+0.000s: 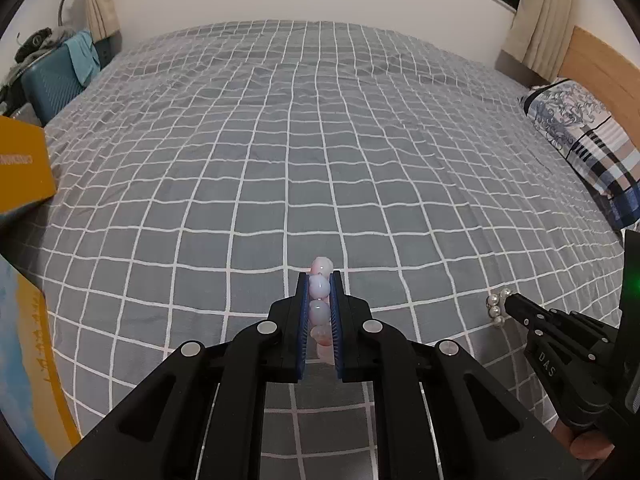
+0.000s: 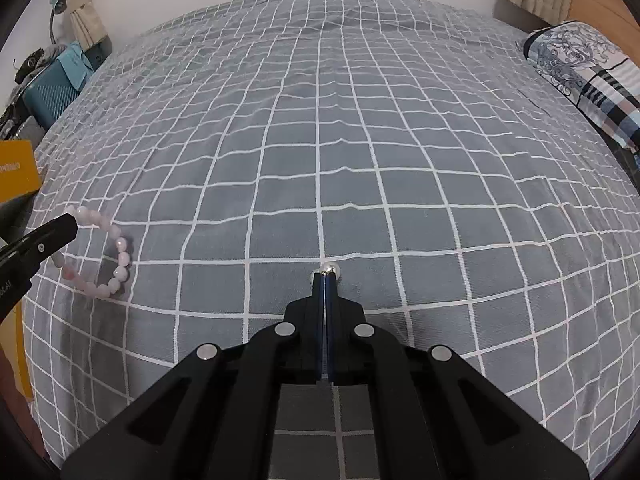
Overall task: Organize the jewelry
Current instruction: 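Grasp pink-white bead bracelet with left tool while right tool grasps pearl earrings, then lift both items and carry them over the white box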
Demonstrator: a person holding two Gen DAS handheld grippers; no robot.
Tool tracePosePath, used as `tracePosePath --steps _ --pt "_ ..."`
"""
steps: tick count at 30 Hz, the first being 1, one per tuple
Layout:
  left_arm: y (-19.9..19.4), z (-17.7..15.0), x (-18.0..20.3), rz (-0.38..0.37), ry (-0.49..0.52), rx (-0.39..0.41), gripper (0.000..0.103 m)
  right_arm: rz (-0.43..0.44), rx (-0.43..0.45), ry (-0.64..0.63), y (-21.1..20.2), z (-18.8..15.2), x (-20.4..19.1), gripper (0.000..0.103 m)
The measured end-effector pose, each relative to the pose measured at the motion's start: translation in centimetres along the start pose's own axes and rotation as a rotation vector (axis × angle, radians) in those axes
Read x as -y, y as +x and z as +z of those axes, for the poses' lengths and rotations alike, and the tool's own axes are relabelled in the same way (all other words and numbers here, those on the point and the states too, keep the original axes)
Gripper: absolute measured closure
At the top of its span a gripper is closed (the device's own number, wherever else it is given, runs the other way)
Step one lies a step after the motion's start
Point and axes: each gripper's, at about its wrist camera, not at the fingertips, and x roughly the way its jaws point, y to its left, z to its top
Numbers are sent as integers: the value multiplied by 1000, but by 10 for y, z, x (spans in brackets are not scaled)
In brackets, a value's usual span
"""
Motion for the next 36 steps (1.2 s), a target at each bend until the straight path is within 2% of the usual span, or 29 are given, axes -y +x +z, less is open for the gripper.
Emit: tracePosePath --steps 23,36 --pt "-50 7 7 -15 11 98 94 26 105 -23 -48 4 -6 103" --pt "-56 9 7 8 25 105 94 14 151 -39 -73 -1 -15 103"
